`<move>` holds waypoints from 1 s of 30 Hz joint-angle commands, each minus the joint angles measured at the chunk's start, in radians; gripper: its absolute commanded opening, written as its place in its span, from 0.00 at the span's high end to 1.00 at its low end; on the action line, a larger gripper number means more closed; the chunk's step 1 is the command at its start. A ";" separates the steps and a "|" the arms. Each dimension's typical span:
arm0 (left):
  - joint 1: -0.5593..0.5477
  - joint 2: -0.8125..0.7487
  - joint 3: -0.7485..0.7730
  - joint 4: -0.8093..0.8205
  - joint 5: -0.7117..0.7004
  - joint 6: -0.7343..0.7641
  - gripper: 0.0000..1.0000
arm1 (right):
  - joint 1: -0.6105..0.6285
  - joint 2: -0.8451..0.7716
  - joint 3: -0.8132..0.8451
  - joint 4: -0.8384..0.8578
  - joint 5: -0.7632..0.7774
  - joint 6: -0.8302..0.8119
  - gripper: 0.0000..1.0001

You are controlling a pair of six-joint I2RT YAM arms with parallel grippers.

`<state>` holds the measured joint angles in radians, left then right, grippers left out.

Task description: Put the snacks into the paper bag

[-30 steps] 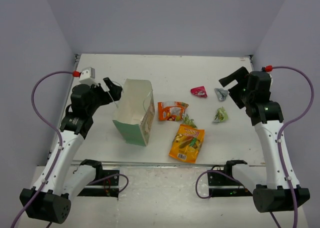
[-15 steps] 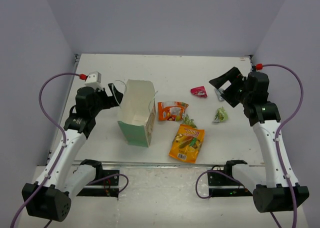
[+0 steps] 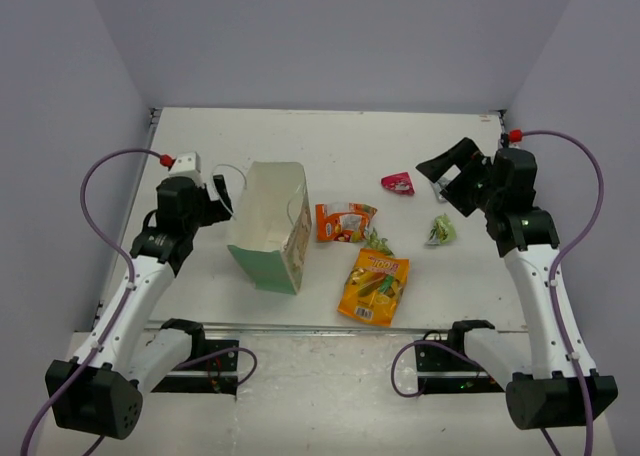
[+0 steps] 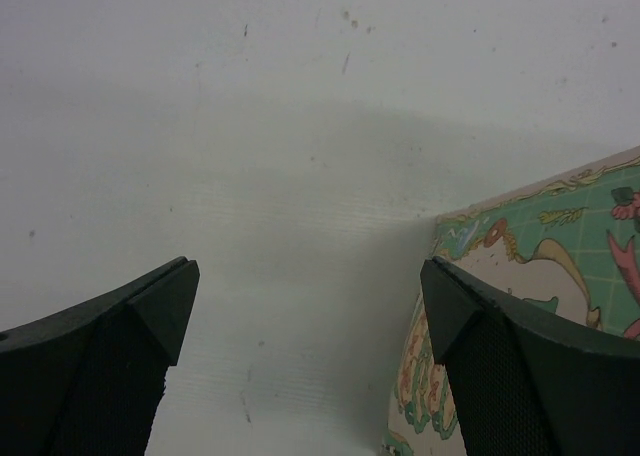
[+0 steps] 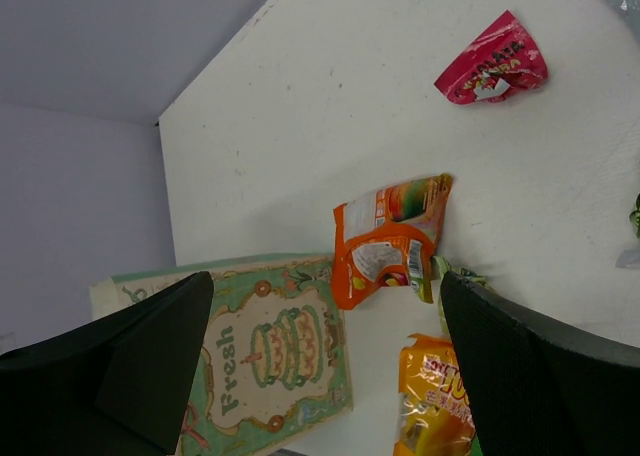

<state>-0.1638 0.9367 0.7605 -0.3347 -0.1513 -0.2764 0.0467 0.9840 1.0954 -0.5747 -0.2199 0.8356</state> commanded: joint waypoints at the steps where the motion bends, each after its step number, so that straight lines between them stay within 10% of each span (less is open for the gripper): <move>1: 0.007 -0.018 0.000 -0.148 -0.083 -0.162 0.00 | 0.001 0.002 0.012 0.033 -0.022 -0.024 0.01; 11: 0.021 -0.084 0.259 -0.552 -0.240 -0.379 0.00 | 0.001 0.042 0.046 0.030 -0.029 -0.067 0.01; 30: 0.020 -0.125 0.464 -0.573 0.628 -0.090 0.00 | 0.001 0.018 0.024 -0.033 -0.133 -0.082 0.01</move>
<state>-0.1501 0.8185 1.2022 -0.8703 0.2970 -0.4522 0.0467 1.0264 1.1011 -0.5785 -0.3054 0.7719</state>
